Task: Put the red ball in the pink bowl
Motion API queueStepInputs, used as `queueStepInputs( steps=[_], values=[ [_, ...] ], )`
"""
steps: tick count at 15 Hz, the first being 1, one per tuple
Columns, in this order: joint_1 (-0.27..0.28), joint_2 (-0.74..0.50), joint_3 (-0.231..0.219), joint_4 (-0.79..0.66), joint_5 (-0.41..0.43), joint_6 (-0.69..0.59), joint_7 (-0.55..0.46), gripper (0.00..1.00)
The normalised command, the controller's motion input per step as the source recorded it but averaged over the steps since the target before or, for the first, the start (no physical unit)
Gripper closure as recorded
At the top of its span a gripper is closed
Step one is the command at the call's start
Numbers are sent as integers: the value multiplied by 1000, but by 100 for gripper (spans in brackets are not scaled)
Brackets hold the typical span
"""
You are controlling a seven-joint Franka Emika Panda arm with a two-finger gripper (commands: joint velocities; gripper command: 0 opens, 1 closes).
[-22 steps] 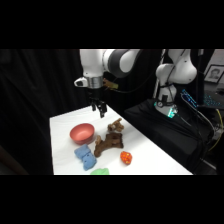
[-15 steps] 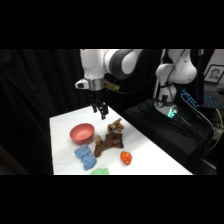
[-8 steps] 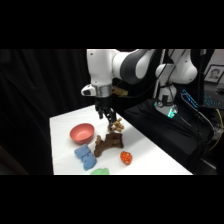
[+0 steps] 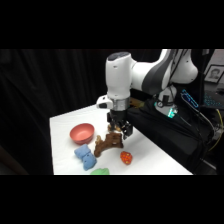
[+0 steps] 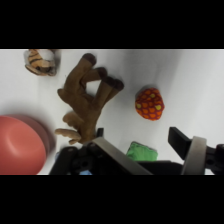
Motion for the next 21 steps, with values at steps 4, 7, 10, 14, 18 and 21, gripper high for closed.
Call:
queueStepInputs(
  steps=[4,7,10,14,18,21],
  values=[
    [89,22,57,-139,51,295,152,0],
    [50,77,40,-99,93,317,79,0],
    [43,143,22,-47,75,332,54,0],
    [33,184,7,26,77,281,25,0],
    [32,188,15,69,94,227,-14,0],
    [11,203,35,105,124,201,-73,0]
  ],
)
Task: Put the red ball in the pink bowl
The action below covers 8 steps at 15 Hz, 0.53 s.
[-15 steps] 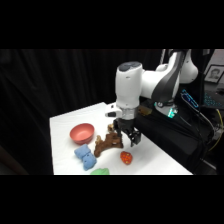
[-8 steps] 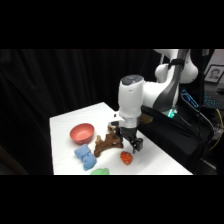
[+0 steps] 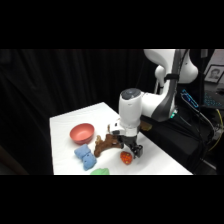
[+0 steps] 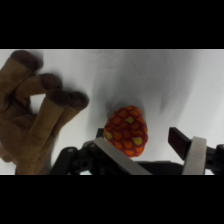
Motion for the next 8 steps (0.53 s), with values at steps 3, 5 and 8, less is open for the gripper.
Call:
queueStepInputs(
  steps=[3,5,8],
  values=[
    [-7,187,50,111,138,187,-111,0],
    [-6,157,39,105,122,176,-116,0],
    [21,107,6,76,86,179,-92,18]
  ],
)
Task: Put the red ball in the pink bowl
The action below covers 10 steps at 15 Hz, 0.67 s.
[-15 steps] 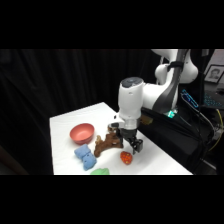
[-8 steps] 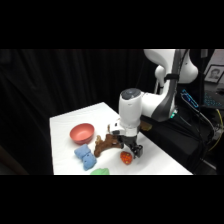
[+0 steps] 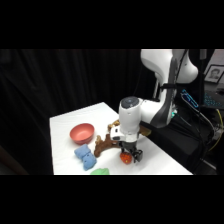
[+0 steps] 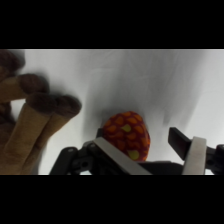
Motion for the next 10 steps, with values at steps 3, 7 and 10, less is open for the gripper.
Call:
queueStepInputs(
  steps=[3,7,10],
  values=[
    [80,44,-65,33,21,190,-36,43],
    [95,1,-90,8,-2,157,-18,77],
    [91,-23,-94,-2,-10,111,-14,98]
  ],
)
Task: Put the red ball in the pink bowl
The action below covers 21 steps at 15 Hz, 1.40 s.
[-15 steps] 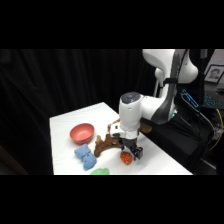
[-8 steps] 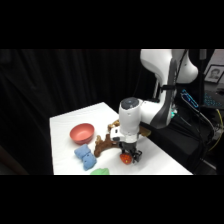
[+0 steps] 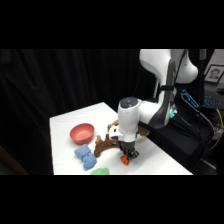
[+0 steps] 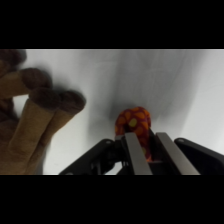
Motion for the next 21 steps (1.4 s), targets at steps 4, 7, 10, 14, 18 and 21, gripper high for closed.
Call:
queueStepInputs(
  steps=[4,7,10,14,18,21],
  values=[
    [80,-165,-79,-56,-12,-24,-22,96],
    [92,-382,-68,-130,-22,-204,-1,96],
    [76,-461,-41,-127,-26,-314,-1,96],
    [24,-421,-17,-63,-27,-368,-32,96],
    [-35,-333,-15,37,-34,-373,-86,96],
    [-84,-215,-44,132,-52,-329,-140,96]
  ],
)
